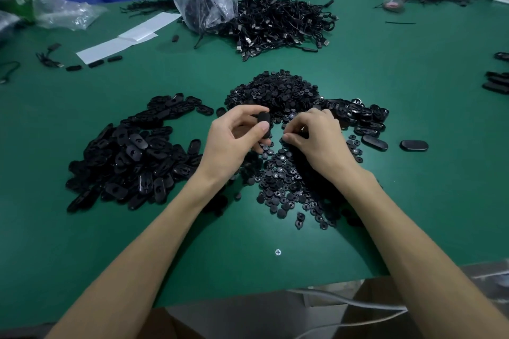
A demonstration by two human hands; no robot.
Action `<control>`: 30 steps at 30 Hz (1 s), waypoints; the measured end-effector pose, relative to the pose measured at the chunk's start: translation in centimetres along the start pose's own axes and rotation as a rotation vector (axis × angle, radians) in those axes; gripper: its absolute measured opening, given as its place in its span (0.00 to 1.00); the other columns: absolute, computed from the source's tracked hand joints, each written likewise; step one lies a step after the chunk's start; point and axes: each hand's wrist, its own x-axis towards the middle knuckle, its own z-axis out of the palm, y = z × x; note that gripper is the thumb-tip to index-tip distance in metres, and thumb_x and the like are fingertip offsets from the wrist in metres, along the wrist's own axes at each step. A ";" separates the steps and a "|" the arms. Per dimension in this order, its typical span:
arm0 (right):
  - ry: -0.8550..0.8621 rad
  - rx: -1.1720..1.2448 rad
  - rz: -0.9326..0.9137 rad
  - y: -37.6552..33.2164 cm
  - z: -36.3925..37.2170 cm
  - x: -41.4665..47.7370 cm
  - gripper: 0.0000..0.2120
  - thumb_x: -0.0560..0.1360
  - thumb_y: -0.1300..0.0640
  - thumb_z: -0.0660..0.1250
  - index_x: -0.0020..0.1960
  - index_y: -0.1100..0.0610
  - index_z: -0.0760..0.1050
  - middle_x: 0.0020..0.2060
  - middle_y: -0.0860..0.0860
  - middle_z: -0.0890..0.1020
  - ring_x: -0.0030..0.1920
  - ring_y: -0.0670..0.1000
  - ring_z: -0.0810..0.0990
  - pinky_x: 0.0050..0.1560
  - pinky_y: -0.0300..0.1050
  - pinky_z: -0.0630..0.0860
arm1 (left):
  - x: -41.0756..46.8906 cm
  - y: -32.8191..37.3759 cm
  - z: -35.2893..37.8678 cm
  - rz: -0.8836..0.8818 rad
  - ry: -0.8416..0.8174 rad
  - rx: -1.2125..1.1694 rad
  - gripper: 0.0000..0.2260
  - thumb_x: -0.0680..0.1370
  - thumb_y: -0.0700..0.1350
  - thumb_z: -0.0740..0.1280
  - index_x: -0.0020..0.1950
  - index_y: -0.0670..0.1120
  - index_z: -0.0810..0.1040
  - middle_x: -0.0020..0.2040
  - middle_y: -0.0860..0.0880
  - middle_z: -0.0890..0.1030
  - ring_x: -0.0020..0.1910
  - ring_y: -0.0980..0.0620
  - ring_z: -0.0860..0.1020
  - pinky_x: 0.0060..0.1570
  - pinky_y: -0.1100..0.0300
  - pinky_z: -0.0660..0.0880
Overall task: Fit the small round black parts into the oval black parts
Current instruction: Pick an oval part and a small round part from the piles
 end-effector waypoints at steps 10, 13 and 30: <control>0.145 0.240 0.010 -0.2 -0.7 -0.3 0.04 0.76 0.58 0.76 0.46 0.51 0.82 0.40 0.42 0.83 0.44 0.42 0.80 0.52 0.38 0.77 | 0.2 0.4 -0.5 -0.252 0.095 -0.320 0.08 0.82 0.41 0.71 0.54 0.36 0.77 0.51 0.36 0.86 0.49 0.39 0.87 0.44 0.56 0.84; 0.162 0.463 0.052 -0.2 -0.9 -0.3 0.02 0.76 0.57 0.76 0.47 0.52 0.84 0.38 0.44 0.85 0.39 0.39 0.81 0.43 0.30 0.74 | 0.2 0.6 -0.6 -0.311 0.063 -0.353 0.09 0.83 0.42 0.69 0.55 0.35 0.78 0.53 0.39 0.87 0.51 0.40 0.87 0.45 0.57 0.83; -0.068 0.981 0.050 -1.2 -0.7 -0.8 0.06 0.79 0.63 0.72 0.53 0.57 0.85 0.41 0.47 0.87 0.42 0.43 0.82 0.41 0.38 0.75 | 0.2 0.3 -0.3 -0.285 0.067 -0.346 0.08 0.81 0.41 0.72 0.51 0.36 0.79 0.52 0.36 0.86 0.54 0.41 0.86 0.48 0.55 0.84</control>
